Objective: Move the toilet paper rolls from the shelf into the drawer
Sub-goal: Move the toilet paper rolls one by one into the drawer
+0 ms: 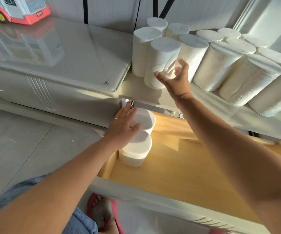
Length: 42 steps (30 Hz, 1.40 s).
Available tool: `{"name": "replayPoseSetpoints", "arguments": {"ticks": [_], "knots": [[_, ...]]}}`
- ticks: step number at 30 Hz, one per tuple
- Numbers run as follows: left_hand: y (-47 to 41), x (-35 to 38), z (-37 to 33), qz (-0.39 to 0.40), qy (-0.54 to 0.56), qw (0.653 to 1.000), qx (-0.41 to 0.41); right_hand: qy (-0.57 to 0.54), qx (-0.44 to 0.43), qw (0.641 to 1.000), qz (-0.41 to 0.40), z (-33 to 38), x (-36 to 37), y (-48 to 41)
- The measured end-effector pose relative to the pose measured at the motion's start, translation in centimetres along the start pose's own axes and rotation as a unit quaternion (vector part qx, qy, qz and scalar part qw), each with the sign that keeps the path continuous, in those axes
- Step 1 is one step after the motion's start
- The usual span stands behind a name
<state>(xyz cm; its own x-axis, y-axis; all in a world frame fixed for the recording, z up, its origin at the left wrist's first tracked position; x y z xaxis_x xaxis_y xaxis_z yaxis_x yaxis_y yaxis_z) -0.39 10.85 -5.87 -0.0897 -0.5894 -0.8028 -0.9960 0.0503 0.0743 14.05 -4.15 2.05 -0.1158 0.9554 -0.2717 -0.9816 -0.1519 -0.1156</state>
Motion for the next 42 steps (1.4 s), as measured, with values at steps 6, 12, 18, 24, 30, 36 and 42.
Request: {"name": "replayPoseSetpoints", "arguments": {"ticks": [6, 12, 18, 24, 30, 36, 42], "knots": [[-0.3, 0.0, 0.1, 0.006, -0.009, 1.000, -0.010, -0.030, -0.025, 0.999, 0.011, 0.2, 1.6, -3.1], [-0.6, 0.1, 0.3, 0.013, -0.015, 1.000, -0.009, -0.016, -0.030, 0.999, -0.021, 0.4, 1.7, -3.1], [0.0, -0.1, 0.1, 0.003, 0.002, 1.000, -0.013, -0.049, -0.055, 0.991, 0.108, 1.2, 0.0, 4.0], [0.3, -0.1, -0.4, 0.027, 0.008, 0.999, -0.043, 0.005, -0.025, 0.968, 0.251, 0.0, -4.2, 12.3], [0.2, 0.0, 0.0, 0.017, 0.022, 0.999, -0.042, 0.074, 0.075, 0.963, 0.247, -8.0, -4.3, 15.7], [-0.1, 0.2, 0.2, 0.001, 0.001, 0.999, -0.034, 0.105, 0.148, 0.958, 0.224, -12.5, -4.5, 16.5], [0.0, 0.2, 0.2, 0.007, -0.009, 0.999, -0.031, 0.073, 0.172, 0.941, 0.283, -13.0, -6.2, 17.1]]}}
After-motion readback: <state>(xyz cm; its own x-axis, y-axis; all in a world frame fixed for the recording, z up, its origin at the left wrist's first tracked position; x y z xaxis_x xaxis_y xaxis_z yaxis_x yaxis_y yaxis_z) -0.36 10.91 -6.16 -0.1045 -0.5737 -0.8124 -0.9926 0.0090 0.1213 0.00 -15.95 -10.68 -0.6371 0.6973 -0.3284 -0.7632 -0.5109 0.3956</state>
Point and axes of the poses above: each hand's wrist, its own y-axis away from the middle knuckle, its own x-axis out of the palm, z = x × y, the point moved 4 cm from there along -y, towards the middle knuckle, and after that the axes turned 5 degrees about z, right-handed, at the moved point
